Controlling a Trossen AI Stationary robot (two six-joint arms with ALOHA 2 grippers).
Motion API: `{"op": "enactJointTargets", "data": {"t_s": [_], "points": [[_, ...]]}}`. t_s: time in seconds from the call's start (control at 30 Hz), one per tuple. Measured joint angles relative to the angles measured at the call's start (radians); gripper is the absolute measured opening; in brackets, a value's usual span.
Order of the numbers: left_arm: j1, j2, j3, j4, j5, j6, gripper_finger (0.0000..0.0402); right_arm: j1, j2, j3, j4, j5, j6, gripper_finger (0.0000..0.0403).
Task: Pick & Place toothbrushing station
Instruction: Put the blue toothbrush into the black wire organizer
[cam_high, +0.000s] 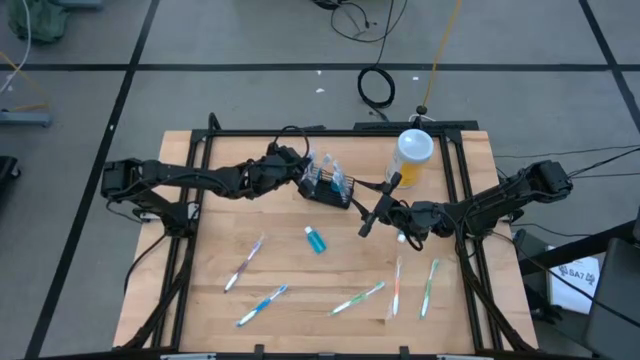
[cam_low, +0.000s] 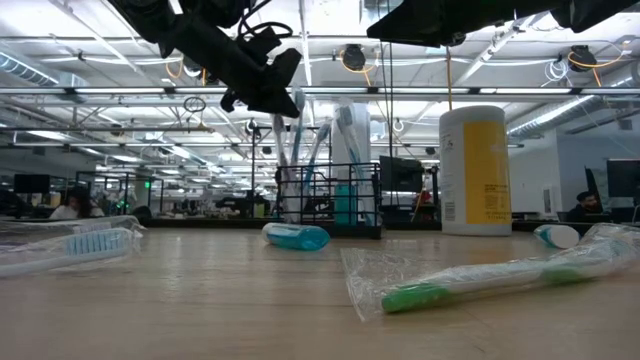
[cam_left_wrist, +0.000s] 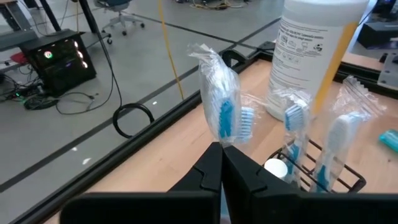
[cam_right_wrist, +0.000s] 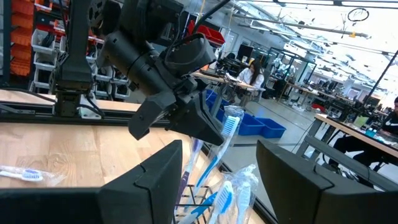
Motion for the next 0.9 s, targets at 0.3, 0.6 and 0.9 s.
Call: {"op": "enactJointTargets", "data": {"t_s": [0.3, 0.6, 0.9], "points": [[0.001, 0.0, 0.0, -0.033, 0.0, -0.023, 0.0009, 0.0, 0.0, 0.0, 0.0, 0.0, 0.0, 0.0199], [0.001, 0.002, -0.002, -0.004, 0.006, 0.028, 0.001, 0.0, 0.0, 0.0, 0.0, 0.0, 0.0, 0.0199], [0.012, 0.002, -0.002, -0.024, 0.039, 0.086, 0.0023, 0.0, 0.0, 0.0, 0.0, 0.0, 0.0, 0.0199]]}}
